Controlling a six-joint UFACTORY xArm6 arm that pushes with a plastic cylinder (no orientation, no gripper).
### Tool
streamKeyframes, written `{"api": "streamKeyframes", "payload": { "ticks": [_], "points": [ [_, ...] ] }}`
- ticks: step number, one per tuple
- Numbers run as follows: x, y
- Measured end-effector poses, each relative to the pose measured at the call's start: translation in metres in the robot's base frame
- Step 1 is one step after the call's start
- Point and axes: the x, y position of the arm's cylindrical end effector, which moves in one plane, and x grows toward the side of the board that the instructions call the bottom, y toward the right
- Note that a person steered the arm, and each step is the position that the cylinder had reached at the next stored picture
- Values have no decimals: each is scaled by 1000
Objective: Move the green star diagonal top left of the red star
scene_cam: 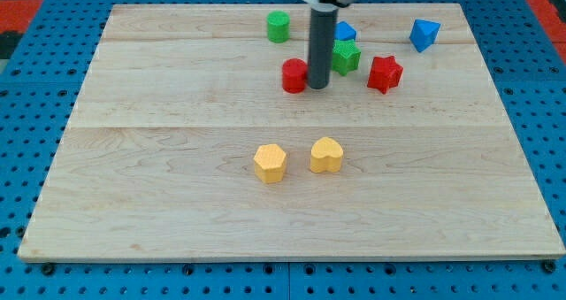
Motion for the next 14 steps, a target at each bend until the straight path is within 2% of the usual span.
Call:
{"api": "streamKeyframes", "payload": {
  "ticks": [1, 2, 3, 4, 5, 7, 8, 10, 12, 14],
  "points": [
    [-21, -19],
    [-47, 1],
    [-68, 58],
    [-74, 84],
    [-73, 81],
    [-116, 137],
    [-133, 144],
    [-116, 69],
    [-131, 133],
    [-120, 174]
  ]
}}
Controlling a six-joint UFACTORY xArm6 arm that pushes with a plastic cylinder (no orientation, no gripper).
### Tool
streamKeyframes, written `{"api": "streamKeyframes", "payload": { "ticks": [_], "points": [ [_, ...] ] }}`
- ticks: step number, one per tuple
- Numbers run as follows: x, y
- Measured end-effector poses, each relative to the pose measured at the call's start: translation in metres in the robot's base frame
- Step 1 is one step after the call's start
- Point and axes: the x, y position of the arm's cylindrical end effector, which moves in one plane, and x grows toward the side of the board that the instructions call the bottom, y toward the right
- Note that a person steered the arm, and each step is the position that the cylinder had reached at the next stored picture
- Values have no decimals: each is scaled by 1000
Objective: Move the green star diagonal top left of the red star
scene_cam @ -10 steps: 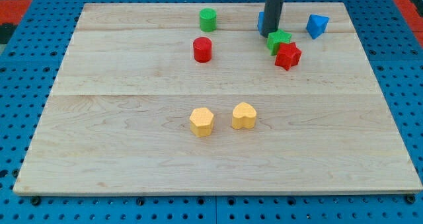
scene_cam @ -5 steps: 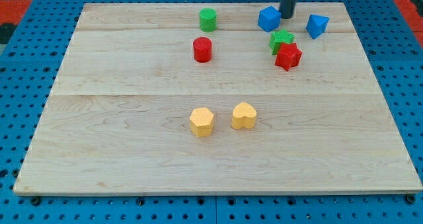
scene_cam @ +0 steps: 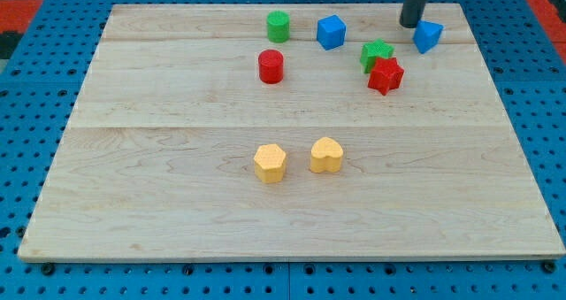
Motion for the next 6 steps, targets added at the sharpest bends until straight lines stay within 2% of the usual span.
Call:
{"api": "streamKeyframes", "payload": {
  "ticks": [1, 3, 4, 6],
  "points": [
    [16, 12],
    [79, -44],
    [89, -81],
    [89, -87]
  ]
}}
